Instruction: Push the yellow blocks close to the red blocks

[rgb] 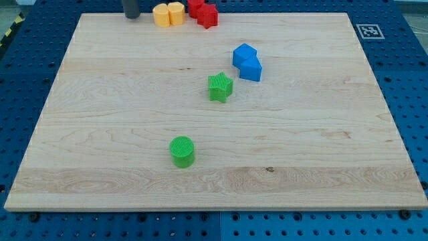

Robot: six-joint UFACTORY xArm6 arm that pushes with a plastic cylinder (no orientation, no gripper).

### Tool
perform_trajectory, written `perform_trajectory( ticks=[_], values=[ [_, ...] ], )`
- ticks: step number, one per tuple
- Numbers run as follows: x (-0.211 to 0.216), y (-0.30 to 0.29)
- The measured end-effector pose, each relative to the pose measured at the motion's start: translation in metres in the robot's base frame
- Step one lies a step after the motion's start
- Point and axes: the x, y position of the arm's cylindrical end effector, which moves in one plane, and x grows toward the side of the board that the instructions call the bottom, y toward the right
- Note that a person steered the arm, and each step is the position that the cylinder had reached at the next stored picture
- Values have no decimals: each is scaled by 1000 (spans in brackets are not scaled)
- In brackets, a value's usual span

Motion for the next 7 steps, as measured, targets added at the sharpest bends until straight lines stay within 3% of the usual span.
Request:
perform_trajectory(
  ticks=[7],
  values=[
    [0, 58]
  ],
)
